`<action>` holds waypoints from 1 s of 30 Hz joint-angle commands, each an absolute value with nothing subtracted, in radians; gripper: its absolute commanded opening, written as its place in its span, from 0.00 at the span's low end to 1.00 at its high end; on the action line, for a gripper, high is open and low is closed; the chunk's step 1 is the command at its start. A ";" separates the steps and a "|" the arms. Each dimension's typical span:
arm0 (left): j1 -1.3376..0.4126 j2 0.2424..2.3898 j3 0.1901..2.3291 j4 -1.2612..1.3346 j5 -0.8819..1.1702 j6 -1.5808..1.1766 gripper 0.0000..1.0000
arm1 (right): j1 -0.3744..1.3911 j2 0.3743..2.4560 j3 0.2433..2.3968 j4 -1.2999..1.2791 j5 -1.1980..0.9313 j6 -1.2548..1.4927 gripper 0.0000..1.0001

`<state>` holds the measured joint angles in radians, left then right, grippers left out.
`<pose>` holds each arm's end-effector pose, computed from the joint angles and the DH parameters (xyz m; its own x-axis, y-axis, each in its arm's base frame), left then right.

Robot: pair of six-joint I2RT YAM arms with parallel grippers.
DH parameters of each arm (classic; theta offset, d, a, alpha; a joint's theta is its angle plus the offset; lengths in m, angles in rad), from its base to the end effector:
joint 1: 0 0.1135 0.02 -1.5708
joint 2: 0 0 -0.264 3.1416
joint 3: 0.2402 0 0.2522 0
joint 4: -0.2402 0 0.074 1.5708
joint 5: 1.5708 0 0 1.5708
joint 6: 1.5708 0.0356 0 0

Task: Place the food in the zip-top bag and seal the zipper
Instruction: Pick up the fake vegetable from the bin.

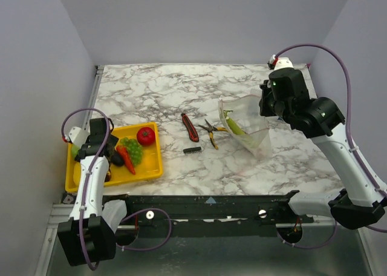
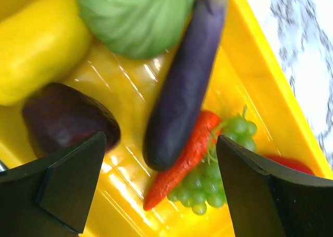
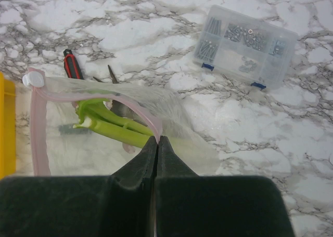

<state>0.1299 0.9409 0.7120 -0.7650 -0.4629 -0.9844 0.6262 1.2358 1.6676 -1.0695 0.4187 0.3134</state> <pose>0.1709 0.0384 0.2410 -0.1622 -0.7728 -0.6136 -0.8900 0.3831 -0.2472 0.1836 0.1150 0.4564 -0.5424 -0.0447 -0.8390 -0.1088 0.9939 0.0174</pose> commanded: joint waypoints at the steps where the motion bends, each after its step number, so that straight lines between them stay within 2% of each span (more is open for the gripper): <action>1: 0.201 0.979 0.768 -0.769 -0.579 -1.006 0.90 | 0.623 1.272 1.698 -1.054 0.362 0.276 0.01; 6: 0.209 1.103 0.834 -0.668 -0.616 -0.979 0.94 | 0.623 1.285 1.688 -1.043 0.311 0.264 0.00; 8: 0.243 1.157 0.852 -0.647 -0.516 -0.964 0.94 | 0.622 1.290 1.698 -1.044 0.297 0.267 0.01; 17: 0.253 1.329 0.801 -0.409 -0.395 -0.872 0.94 | 0.623 1.278 1.706 -1.025 0.258 0.287 0.01; 24: 0.259 1.365 0.833 -0.460 -0.395 -0.865 0.92 | 0.623 1.272 1.711 -1.023 0.254 0.290 0.00; 30: 0.265 1.436 0.865 -0.510 -0.254 -0.894 0.85 | 0.623 1.264 1.716 -1.024 0.258 0.291 0.00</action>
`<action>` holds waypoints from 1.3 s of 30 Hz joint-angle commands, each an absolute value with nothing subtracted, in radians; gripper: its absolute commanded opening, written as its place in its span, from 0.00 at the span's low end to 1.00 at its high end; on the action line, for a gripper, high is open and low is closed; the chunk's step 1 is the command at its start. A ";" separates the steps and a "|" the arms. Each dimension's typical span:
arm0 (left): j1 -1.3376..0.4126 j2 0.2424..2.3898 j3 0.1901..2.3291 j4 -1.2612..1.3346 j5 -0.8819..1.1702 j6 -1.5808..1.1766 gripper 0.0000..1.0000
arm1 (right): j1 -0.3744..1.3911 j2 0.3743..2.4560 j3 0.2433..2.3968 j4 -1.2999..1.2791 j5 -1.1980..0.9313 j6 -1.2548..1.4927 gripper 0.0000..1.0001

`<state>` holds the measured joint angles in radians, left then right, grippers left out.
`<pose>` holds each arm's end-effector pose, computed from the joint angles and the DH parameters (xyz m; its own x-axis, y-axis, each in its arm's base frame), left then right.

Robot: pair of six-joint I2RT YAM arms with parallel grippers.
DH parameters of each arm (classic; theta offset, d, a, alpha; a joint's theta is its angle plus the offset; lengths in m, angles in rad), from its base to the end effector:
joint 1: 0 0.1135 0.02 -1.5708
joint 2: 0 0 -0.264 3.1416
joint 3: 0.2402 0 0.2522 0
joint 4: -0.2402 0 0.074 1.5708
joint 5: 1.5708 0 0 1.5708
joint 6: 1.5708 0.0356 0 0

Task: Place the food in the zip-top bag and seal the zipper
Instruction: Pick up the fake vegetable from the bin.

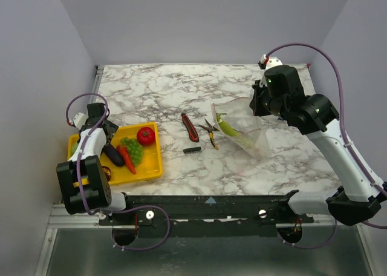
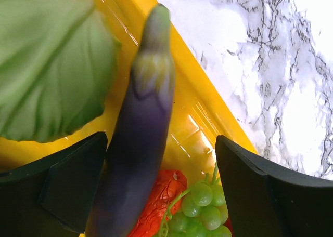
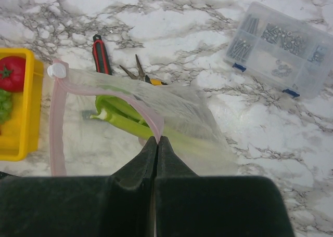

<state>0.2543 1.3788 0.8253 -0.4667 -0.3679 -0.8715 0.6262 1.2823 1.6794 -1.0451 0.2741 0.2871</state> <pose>0.2539 0.0792 0.2035 -0.2119 -0.7929 -0.5713 -0.8995 0.3868 -0.2031 0.1952 0.1293 0.4513 -0.5793 -0.0826 -0.8109 -0.2349 0.9696 0.0691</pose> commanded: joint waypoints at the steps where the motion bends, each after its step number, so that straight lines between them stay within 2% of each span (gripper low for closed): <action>1: 0.266 1.442 0.861 -0.524 -0.263 -0.914 0.85 | 0.622 1.265 1.722 -1.031 0.262 0.291 0.01; 6: 0.284 1.419 0.820 -0.504 -0.283 -0.967 0.80 | 0.623 1.253 1.728 -1.031 0.279 0.287 0.00; 8: 0.285 1.412 0.818 -0.496 -0.277 -0.977 0.72 | 0.623 1.253 1.721 -1.024 0.274 0.288 0.01; 11: 0.286 1.378 0.802 -0.498 -0.294 -0.984 0.52 | 0.622 1.264 1.720 -1.022 0.272 0.288 0.00; 12: 0.286 1.365 0.803 -0.512 -0.305 -0.981 0.49 | 0.623 1.266 1.720 -1.023 0.271 0.288 0.01; 15: 0.285 1.308 0.823 -0.574 -0.358 -0.977 0.47 | 0.623 1.266 1.710 -1.012 0.267 0.288 0.01; 24: 0.281 1.050 0.762 -0.592 -0.368 -1.003 0.27 | 0.623 1.263 1.715 -1.024 0.264 0.291 0.01; 28: 0.221 0.921 0.764 -0.575 -0.403 -0.991 0.26 | 0.622 1.258 1.714 -1.023 0.261 0.292 0.01; 33: 0.125 0.720 0.723 -0.241 -0.115 -0.857 0.15 | 0.623 1.242 1.707 -1.019 0.256 0.313 0.01; 36: 0.008 0.704 0.771 -0.103 0.074 -0.819 0.14 | 0.623 1.226 1.690 -0.994 0.250 0.330 0.01; 39: -0.131 0.680 0.783 0.049 0.146 -0.834 0.12 | 0.623 1.225 1.686 -0.985 0.219 0.349 0.01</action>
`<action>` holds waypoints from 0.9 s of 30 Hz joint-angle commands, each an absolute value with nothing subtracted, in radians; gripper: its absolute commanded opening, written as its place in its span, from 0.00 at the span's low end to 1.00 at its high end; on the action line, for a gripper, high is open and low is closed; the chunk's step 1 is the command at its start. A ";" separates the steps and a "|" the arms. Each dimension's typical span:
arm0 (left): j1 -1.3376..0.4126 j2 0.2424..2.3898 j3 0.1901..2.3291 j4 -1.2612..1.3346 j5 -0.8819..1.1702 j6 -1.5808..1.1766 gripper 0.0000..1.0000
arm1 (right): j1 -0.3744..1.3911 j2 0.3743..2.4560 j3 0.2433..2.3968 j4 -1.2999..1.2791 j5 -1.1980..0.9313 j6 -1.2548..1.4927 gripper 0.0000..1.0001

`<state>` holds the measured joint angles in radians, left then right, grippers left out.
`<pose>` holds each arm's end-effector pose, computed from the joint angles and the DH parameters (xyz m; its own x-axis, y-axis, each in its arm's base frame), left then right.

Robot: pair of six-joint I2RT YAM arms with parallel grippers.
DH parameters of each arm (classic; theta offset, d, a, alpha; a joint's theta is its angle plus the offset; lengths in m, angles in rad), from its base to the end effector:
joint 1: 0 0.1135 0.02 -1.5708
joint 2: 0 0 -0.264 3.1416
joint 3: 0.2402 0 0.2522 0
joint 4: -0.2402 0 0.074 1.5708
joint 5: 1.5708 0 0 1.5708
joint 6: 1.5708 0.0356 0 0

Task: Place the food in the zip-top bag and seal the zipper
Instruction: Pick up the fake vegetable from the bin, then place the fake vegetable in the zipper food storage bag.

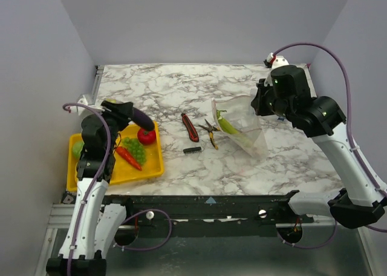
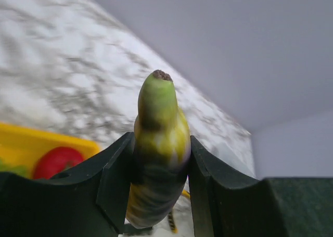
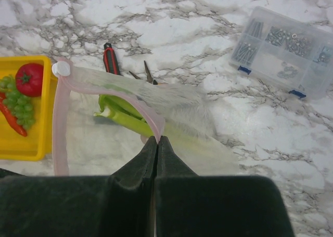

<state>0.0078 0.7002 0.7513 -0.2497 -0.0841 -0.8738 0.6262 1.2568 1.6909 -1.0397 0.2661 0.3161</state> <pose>0.1670 0.0043 0.3344 -0.0575 -0.7645 -0.6420 -0.2091 0.6380 -0.7411 0.1874 0.1240 0.4604 -0.5597 -0.0347 -0.8280 -0.2275 0.9672 0.1133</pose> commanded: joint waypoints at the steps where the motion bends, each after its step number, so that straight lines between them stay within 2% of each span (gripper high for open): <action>1: -0.184 0.666 0.779 0.116 0.147 -0.843 0.11 | 0.623 1.223 1.685 -0.986 0.213 0.355 0.01; 6: -0.439 0.660 0.771 0.373 0.079 -0.822 0.11 | 0.623 1.202 1.671 -0.966 0.215 0.386 0.01; 12: -0.751 0.774 0.805 0.598 -0.130 -0.624 0.11 | 0.623 1.201 1.651 -0.942 0.168 0.414 0.01; 21: -0.969 0.985 0.868 0.811 -0.242 -0.421 0.12 | 0.623 1.193 1.645 -0.934 0.168 0.426 0.01; 27: -1.028 1.048 0.863 0.835 -0.282 -0.414 0.12 | 0.623 1.186 1.646 -0.932 0.172 0.427 0.01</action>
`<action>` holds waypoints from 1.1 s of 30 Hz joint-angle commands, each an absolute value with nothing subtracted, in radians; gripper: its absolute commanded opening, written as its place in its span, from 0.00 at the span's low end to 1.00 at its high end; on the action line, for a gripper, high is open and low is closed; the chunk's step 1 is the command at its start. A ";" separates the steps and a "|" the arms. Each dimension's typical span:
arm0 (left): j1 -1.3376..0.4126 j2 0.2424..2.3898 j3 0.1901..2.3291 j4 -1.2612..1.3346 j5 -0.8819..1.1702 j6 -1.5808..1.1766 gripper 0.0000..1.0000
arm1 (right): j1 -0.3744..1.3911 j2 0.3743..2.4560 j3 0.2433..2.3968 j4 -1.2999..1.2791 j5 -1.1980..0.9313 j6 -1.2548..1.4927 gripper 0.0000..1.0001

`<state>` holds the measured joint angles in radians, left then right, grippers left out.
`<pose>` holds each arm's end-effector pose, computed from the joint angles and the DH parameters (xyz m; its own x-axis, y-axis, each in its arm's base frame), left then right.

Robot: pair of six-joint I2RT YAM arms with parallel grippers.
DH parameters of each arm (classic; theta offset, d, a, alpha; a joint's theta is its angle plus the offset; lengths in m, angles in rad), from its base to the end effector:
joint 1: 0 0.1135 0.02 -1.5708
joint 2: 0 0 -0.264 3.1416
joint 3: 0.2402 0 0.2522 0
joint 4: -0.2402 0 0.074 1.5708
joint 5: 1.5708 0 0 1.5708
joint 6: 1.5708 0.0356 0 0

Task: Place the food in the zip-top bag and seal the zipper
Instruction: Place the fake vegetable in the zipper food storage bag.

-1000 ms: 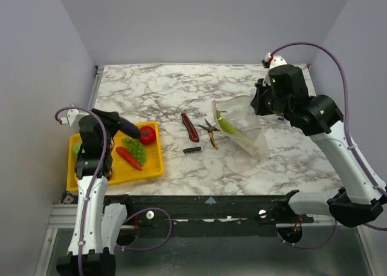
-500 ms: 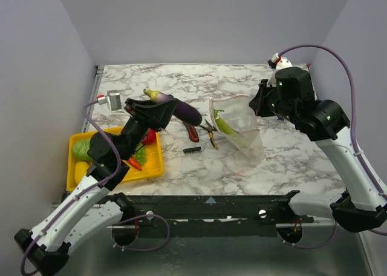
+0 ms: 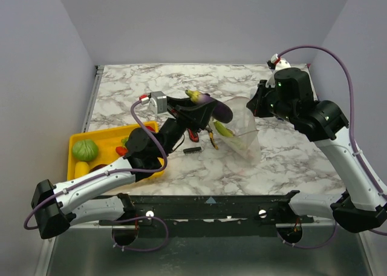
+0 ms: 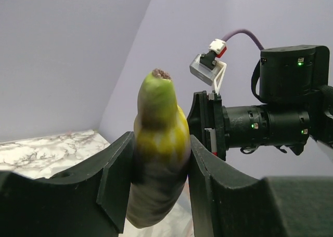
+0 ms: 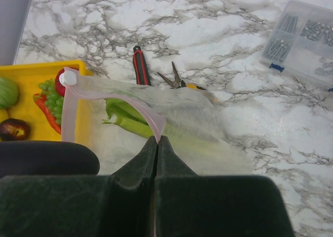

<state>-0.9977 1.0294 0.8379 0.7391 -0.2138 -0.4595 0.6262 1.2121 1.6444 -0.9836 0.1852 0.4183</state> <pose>0.1304 -0.1881 0.4087 -0.0676 -0.6946 -0.7162 0.7731 0.4173 -0.4777 0.1800 0.1221 0.4607 -0.5702 0.0803 -0.8176 -0.2378 0.9364 0.2579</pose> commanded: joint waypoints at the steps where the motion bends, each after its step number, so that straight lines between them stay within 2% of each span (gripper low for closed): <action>1: -1.037 1.053 0.858 0.836 -0.296 -0.416 0.14 | 0.623 1.184 1.647 -0.932 0.172 0.428 0.01; 4: -1.053 1.066 0.858 0.767 -0.374 -0.484 0.18 | 0.623 1.184 1.649 -0.930 0.172 0.425 0.01; 6: -1.055 1.083 0.882 0.671 -0.405 -0.575 0.26 | 0.623 1.182 1.650 -0.929 0.171 0.422 0.01; 10: -1.076 1.131 0.939 0.517 -0.353 -0.682 0.48 | 0.622 1.183 1.649 -0.922 0.180 0.418 0.01; 12: -1.092 1.135 0.938 0.505 -0.341 -0.733 0.54 | 0.623 1.186 1.646 -0.919 0.176 0.418 0.01; 14: -1.098 1.141 0.933 0.491 -0.326 -0.821 0.65 | 0.622 1.186 1.639 -0.917 0.177 0.416 0.01; 15: -1.103 1.145 0.936 0.472 -0.321 -0.852 0.76 | 0.623 1.185 1.637 -0.917 0.179 0.414 0.01; 16: -1.108 1.150 0.945 0.445 -0.323 -0.854 0.81 | 0.623 1.186 1.637 -0.915 0.181 0.412 0.01; 23: -1.131 1.108 0.914 0.328 -0.374 -0.818 0.84 | 0.623 1.186 1.641 -0.921 0.180 0.409 0.01; 28: -1.128 0.986 0.885 0.217 -0.409 -0.654 0.84 | 0.622 1.180 1.642 -0.929 0.188 0.406 0.01; 33: -1.104 0.855 0.927 -0.086 -0.446 -0.577 0.98 | 0.623 1.172 1.627 -0.914 0.182 0.408 0.01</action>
<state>-1.1244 0.9573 0.8864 0.1913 -0.3771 -0.6830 0.6262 1.2018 1.6367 -0.9649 0.1856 0.4175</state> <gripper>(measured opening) 0.926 0.008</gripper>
